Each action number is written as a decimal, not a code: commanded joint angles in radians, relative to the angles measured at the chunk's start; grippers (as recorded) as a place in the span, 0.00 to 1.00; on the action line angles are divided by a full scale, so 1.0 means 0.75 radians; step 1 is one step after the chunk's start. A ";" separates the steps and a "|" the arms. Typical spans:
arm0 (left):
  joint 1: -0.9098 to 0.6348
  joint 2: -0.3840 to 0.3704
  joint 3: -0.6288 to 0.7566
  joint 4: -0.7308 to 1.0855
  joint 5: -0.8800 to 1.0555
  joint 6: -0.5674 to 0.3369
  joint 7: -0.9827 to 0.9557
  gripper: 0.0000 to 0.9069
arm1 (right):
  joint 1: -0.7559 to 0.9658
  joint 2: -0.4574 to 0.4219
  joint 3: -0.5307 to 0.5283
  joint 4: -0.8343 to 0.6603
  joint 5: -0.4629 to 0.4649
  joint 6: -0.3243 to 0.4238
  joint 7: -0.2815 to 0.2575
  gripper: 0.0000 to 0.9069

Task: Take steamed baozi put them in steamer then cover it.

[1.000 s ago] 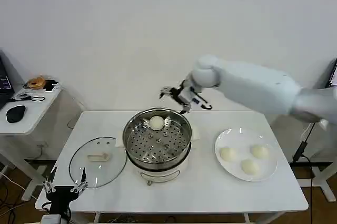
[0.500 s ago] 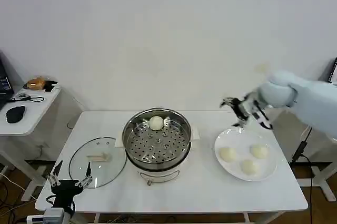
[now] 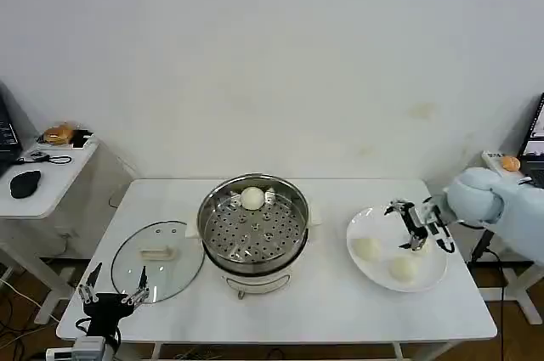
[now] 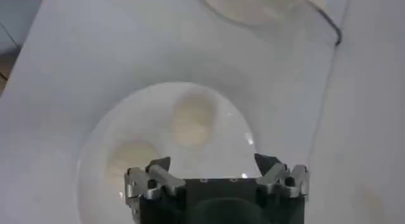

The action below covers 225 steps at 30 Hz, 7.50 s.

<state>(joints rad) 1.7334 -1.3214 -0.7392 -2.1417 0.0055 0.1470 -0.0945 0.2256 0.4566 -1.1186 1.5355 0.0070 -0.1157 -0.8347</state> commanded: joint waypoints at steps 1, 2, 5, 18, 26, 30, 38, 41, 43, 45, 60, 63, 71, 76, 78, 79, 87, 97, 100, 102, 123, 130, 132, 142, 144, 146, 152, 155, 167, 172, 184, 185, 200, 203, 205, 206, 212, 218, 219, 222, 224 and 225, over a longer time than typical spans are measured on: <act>-0.005 0.005 -0.009 0.015 0.003 0.004 0.003 1.00 | -0.235 0.106 0.139 -0.176 0.008 -0.056 0.007 1.00; -0.005 0.006 -0.013 0.017 0.003 0.005 0.004 1.00 | -0.238 0.137 0.142 -0.208 0.018 -0.058 0.007 1.00; -0.008 0.009 -0.021 0.022 0.002 0.006 0.005 1.00 | -0.243 0.199 0.145 -0.261 0.033 -0.062 0.005 1.00; -0.011 0.000 -0.029 0.027 0.005 0.007 0.004 1.00 | -0.288 0.364 0.168 -0.369 0.022 -0.081 0.013 1.00; -0.012 -0.005 -0.031 0.034 0.004 0.006 0.003 1.00 | -0.285 0.407 0.175 -0.416 -0.026 -0.103 -0.003 0.90; -0.012 -0.006 -0.031 0.033 0.004 0.006 0.003 1.00 | -0.280 0.403 0.176 -0.422 -0.043 -0.114 -0.021 0.88; -0.014 -0.007 -0.030 0.029 0.003 0.007 0.002 1.00 | -0.277 0.409 0.178 -0.435 -0.044 -0.113 -0.048 0.72; -0.014 -0.008 -0.031 0.025 0.003 0.008 0.001 1.00 | -0.277 0.408 0.179 -0.435 -0.046 -0.113 -0.059 0.71; -0.013 -0.009 -0.031 0.021 0.003 0.008 0.001 1.00 | -0.276 0.407 0.179 -0.434 -0.047 -0.112 -0.069 0.71; -0.011 -0.009 -0.031 0.019 0.002 0.008 0.001 1.00 | -0.266 0.402 0.179 -0.432 -0.055 -0.106 -0.094 0.71; -0.022 -0.007 -0.022 0.006 -0.001 0.009 0.002 1.00 | 0.001 0.258 0.127 -0.294 0.009 -0.099 -0.176 0.71; -0.027 -0.006 -0.017 0.001 -0.001 0.010 0.002 1.00 | 0.092 0.232 0.104 -0.252 0.039 -0.121 -0.176 0.71; -0.041 0.013 -0.017 -0.013 -0.001 0.026 0.004 1.00 | 0.426 0.256 -0.055 -0.116 0.214 -0.191 -0.169 0.72; -0.053 0.017 -0.013 -0.026 -0.001 0.039 0.005 1.00 | 0.608 0.370 -0.169 -0.043 0.376 -0.250 -0.155 0.72; -0.057 0.018 -0.013 -0.025 -0.001 0.041 0.005 1.00 | 0.661 0.437 -0.203 -0.018 0.453 -0.288 -0.144 0.72; -0.057 0.018 -0.013 -0.024 -0.001 0.041 0.005 1.00 | 0.665 0.448 -0.208 -0.014 0.459 -0.296 -0.143 0.72; -0.068 0.028 -0.042 0.010 -0.025 0.035 0.005 1.00 | 0.651 0.781 -0.246 -0.096 0.701 -0.466 -0.050 0.72; -0.052 0.036 -0.094 0.011 -0.045 0.027 0.009 1.00 | 0.463 1.101 -0.224 -0.273 0.844 -0.611 0.050 0.72; -0.050 0.035 -0.109 0.013 -0.056 0.023 0.009 1.00 | 0.425 1.154 -0.224 -0.315 0.908 -0.661 0.079 0.72; -0.051 0.034 -0.116 0.014 -0.060 0.021 0.009 1.00 | 0.410 1.171 -0.223 -0.327 0.930 -0.687 0.092 0.72; -0.050 0.017 -0.124 0.020 -0.058 0.005 0.008 1.00 | 0.264 1.359 -0.179 -0.564 0.891 -0.786 0.162 0.72; -0.054 0.018 -0.123 0.021 -0.058 0.004 0.008 1.00 | 0.252 1.385 -0.171 -0.609 0.847 -0.781 0.166 0.72; -0.055 0.018 -0.121 0.021 -0.058 0.004 0.007 1.00 | 0.248 1.390 -0.171 -0.619 0.831 -0.780 0.166 0.72; -0.053 0.017 -0.119 0.015 -0.058 0.004 0.007 1.00 | 0.256 1.376 -0.165 -0.601 0.835 -0.781 0.162 1.00; -0.051 0.017 -0.120 0.015 -0.058 0.004 0.007 1.00 | 0.269 1.361 -0.161 -0.580 0.844 -0.783 0.161 1.00; -0.050 0.016 -0.119 0.014 -0.058 0.004 0.006 1.00 | 0.301 1.332 -0.158 -0.533 0.863 -0.783 0.155 1.00; -0.054 0.017 -0.112 0.004 -0.058 0.009 0.007 1.00 | 0.439 1.140 -0.189 -0.343 0.867 -0.760 0.111 1.00; -0.053 0.022 -0.106 -0.002 -0.059 0.012 0.008 1.00 | 0.525 0.999 -0.217 -0.226 0.832 -0.726 0.069 1.00; -0.062 0.054 -0.053 0.013 -0.058 0.016 0.012 1.00 | 0.770 0.298 -0.341 0.147 0.530 -0.479 -0.196 1.00; -0.065 0.047 -0.023 0.013 -0.042 0.016 0.010 1.00 | 0.686 0.082 -0.335 0.202 0.380 -0.418 -0.220 1.00; -0.070 0.026 0.031 0.038 -0.005 0.014 0.006 1.00 | 0.250 -0.186 -0.146 0.210 0.114 -0.268 -0.218 1.00; -0.071 0.025 0.034 0.044 -0.003 0.013 0.006 1.00 | 0.165 -0.207 -0.072 0.208 0.090 -0.262 -0.219 1.00; -0.062 0.025 0.036 0.080 0.017 0.014 0.004 1.00 | -0.585 -0.155 0.553 -0.008 -0.118 -0.175 -0.213 1.00; -0.061 0.024 0.033 0.081 0.018 0.015 0.004 1.00 | -0.596 -0.130 0.554 -0.025 -0.125 -0.176 -0.216 1.00; -0.061 0.025 0.027 0.084 0.017 0.014 0.005 1.00 | -0.596 -0.111 0.550 -0.047 -0.130 -0.180 -0.210 1.00; -0.060 0.026 0.023 0.085 0.015 0.014 0.005 1.00 | -0.595 -0.092 0.548 -0.065 -0.131 -0.184 -0.203 1.00; -0.056 0.028 0.010 0.091 0.014 0.013 0.005 1.00 | -0.592 -0.017 0.542 -0.150 -0.129 -0.181 -0.194 1.00; -0.054 0.032 -0.006 0.092 0.011 0.013 0.005 1.00 | -0.583 0.045 0.527 -0.186 -0.125 -0.189 -0.187 1.00; -0.054 0.031 -0.008 0.091 0.011 0.013 0.005 1.00 | -0.579 0.052 0.519 -0.187 -0.124 -0.192 -0.185 1.00; -0.054 0.030 -0.009 0.092 0.011 0.013 0.005 1.00 | -0.578 0.078 0.511 -0.210 -0.127 -0.195 -0.171 1.00; -0.055 0.029 -0.008 0.093 0.012 0.013 0.005 1.00 | -0.576 0.097 0.512 -0.223 -0.126 -0.204 -0.163 1.00; -0.055 0.028 -0.008 0.094 0.012 0.013 0.005 1.00 | -0.575 0.103 0.513 -0.228 -0.124 -0.206 -0.163 1.00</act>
<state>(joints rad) 1.6928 -1.2992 -0.7445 -2.0731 0.0140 0.1570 -0.0909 -0.1739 0.4849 -0.7531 1.4089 -0.0750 -0.2672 -0.9647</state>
